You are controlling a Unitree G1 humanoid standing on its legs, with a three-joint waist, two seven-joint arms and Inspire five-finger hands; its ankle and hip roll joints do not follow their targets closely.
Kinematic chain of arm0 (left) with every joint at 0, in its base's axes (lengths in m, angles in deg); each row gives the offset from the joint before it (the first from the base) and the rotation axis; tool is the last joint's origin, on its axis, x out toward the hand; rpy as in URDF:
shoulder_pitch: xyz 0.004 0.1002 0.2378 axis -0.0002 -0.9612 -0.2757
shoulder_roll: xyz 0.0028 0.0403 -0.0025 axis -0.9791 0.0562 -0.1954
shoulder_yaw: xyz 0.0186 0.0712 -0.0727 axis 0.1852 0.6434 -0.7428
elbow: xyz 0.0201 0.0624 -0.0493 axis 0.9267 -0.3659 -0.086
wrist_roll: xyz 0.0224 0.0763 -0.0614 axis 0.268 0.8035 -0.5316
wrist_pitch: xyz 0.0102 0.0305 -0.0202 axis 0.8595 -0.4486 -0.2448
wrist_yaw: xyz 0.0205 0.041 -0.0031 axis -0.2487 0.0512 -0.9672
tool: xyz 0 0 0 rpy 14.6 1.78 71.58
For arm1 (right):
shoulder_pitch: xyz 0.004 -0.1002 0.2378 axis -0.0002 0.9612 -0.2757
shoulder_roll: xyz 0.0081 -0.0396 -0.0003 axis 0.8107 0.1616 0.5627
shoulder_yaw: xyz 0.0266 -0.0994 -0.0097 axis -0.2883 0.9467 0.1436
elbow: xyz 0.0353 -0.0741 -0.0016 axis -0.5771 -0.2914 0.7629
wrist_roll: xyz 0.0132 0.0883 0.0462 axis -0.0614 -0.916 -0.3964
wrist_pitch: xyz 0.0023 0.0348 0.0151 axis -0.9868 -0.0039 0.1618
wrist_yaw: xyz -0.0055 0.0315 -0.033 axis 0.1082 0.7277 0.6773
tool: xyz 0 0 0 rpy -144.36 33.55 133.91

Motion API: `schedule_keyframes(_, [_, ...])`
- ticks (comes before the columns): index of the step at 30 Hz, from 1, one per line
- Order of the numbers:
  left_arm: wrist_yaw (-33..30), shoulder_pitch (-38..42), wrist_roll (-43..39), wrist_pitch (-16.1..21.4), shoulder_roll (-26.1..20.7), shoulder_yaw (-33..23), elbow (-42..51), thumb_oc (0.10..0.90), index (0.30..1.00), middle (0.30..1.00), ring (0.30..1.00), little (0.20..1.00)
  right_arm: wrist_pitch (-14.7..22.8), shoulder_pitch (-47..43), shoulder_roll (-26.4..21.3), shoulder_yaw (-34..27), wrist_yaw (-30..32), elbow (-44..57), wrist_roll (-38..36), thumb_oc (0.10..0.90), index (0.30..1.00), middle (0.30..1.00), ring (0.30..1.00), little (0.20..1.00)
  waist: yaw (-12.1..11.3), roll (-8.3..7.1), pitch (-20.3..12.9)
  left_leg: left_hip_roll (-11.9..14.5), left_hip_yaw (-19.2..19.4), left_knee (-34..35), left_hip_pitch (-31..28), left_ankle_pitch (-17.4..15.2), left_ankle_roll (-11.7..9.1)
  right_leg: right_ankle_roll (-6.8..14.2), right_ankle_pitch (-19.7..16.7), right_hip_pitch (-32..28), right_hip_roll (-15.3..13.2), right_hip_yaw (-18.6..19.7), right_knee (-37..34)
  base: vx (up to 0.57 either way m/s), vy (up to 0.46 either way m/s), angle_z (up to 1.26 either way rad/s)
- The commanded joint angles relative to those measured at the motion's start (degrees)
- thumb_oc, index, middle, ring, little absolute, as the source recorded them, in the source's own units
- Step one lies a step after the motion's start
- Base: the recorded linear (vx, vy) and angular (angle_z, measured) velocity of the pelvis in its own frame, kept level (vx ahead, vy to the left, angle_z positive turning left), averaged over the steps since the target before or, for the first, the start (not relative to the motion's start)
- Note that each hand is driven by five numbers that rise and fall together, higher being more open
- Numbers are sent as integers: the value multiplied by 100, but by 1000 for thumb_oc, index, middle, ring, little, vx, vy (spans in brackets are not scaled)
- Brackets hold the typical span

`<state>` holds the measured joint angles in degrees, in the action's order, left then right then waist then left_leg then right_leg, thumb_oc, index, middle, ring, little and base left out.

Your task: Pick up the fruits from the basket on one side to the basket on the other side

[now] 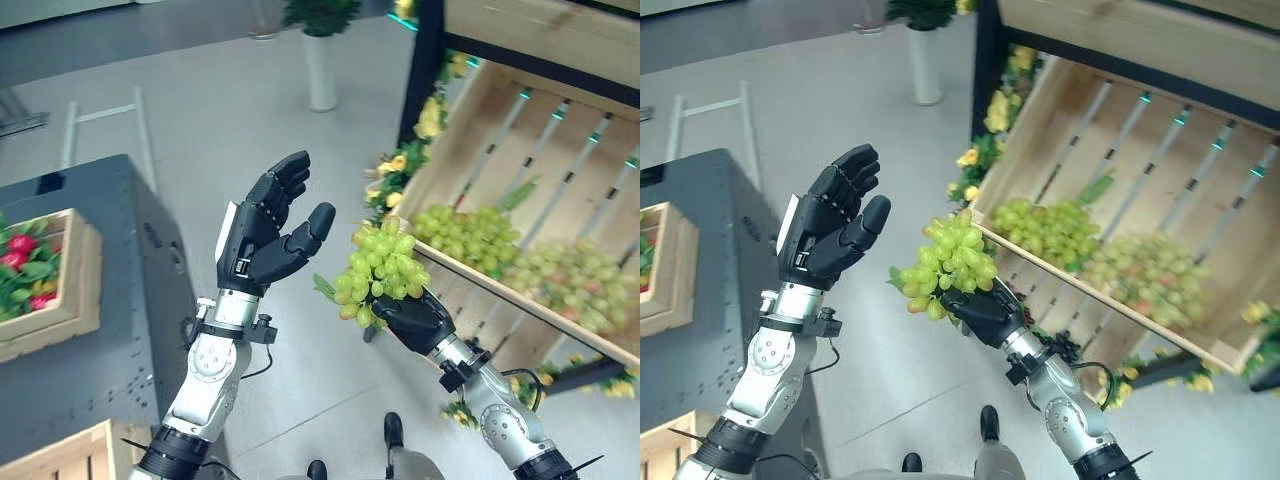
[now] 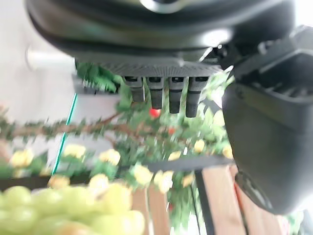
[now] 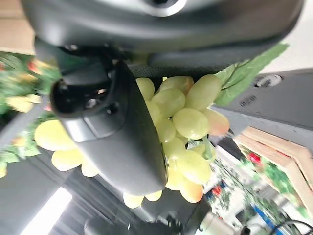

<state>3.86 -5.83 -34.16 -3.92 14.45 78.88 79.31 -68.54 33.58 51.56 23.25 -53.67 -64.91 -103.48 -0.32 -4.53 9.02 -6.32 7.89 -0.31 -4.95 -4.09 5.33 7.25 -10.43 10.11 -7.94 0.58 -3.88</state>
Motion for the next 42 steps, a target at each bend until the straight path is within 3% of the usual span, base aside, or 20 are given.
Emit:
schedule_keyframes(1, [-216, 617, 42, 508, -159, -134, 332, 800, 900, 900, 900, 900, 349, -787, 66, -154, -1064, 815, -560, 400, 300, 300, 300, 300, -220, 378, -311, 407, -368, 223, 463, 251, -231, 76, 960, -335, -66, -871, 2005, -144, -158, -110])
schedule_keyframes(4, [-182, 541, 24, 485, -150, -244, 336, 800, 900, 900, 900, 900, 338, -780, 126, -71, -1314, 860, -542, 400, 300, 300, 300, 300, -381, 300, -368, 479, -314, 122, 518, 215, -280, 32, 970, -698, -301, -1172, 1610, -80, -211, -68])
schedule_keyframes(5, [-170, 513, 40, 516, -119, -267, 336, 800, 900, 900, 900, 900, 374, -799, 162, 6, -1374, 903, -474, 400, 300, 300, 300, 300, -451, 253, -419, 537, -322, 129, 533, 227, -349, 47, 977, -968, -398, -1240, 1143, -79, -311, -39])
schedule_keyframes(7, [-256, 545, 73, 541, -78, -273, 327, 800, 900, 900, 900, 900, 340, -930, 130, 47, -1324, 1025, -442, 400, 300, 300, 300, 300, -429, 154, -461, 637, -278, 82, 584, 226, -499, 161, 934, -1158, -290, -1055, 498, -92, -366, -31])
schedule_keyframes(10, [-429, 603, 184, 673, -21, -276, 228, 800, 900, 900, 900, 900, 120, -1088, 34, -18, -1378, 1120, -481, 400, 300, 300, 300, 300, -386, 138, -453, 826, -229, 194, 596, 357, -672, 165, 763, -1256, -217, -1018, -15, -97, -261, -21])
schedule_keyframes(13, [-614, 661, 210, 742, 3, -335, 192, 800, 900, 900, 900, 900, -129, -1170, -70, -68, -1479, 1341, -548, 400, 300, 300, 300, 300, -305, 122, -442, 979, -193, 342, 593, 478, -783, 65, 795, -1248, 3, -884, -112, -74, -230, -20])
schedule_keyframes(17, [-898, 590, 223, 761, 33, -480, 194, 800, 900, 900, 900, 900, -769, -1180, -395, -332, -2027, 1576, -1015, 400, 300, 300, 300, 300, -245, 46, -452, 1120, -505, 425, 582, 616, -887, -155, 905, -1299, 280, -793, -112, -10, -168, -27])
schedule_keyframes(22, [-1110, 525, 307, 786, 71, -600, 196, 800, 900, 900, 900, 900, -1173, -1215, -499, -369, -2516, 1770, -1310, 400, 300, 300, 300, 300, -228, 43, -501, 1186, -548, 415, 551, 634, -943, -231, 961, -1362, 319, -878, -103, 16, -37, -14])
schedule_keyframes(25, [-1091, 525, 318, 753, 79, -600, 208, 800, 900, 900, 900, 900, -1193, -1272, -400, -324, -2600, 1952, -1594, 400, 300, 300, 300, 300, -227, 54, -517, 1214, -516, 432, 496, 630, -971, -212, 996, -1390, 283, -962, -56, 47, 20, 7])
schedule_keyframes(31, [-1045, 598, 241, 577, 98, -661, 267, 800, 900, 900, 900, 900, -567, -1564, -112, -405, -2241, 2214, -2222, 400, 300, 300, 300, 300, -261, 128, -593, 1182, -551, 470, 311, 516, -963, -150, 1061, -1471, 172, -990, 19, 66, 47, 4])
schedule_keyframes(37, [-1018, 685, 188, 486, 165, -655, 163, 800, 900, 900, 900, 900, -233, -1798, 376, -685, -1274, 2204, -2611, 400, 300, 300, 300, 300, -279, 184, -663, 1161, -560, 504, 191, 439, -926, -105, 1071, -1529, 109, -964, 32, 67, 41, 2])
schedule_keyframes(42, [-1115, 740, 206, 437, 188, -582, 101, 800, 900, 900, 900, 900, 289, -1995, 579, -1038, -330, 1948, -2544, 400, 300, 300, 300, 300, -280, 210, -711, 1146, -548, 528, 128, 394, -901, -90, 1050, -1574, 98, -943, -14, 52, 18, 0])
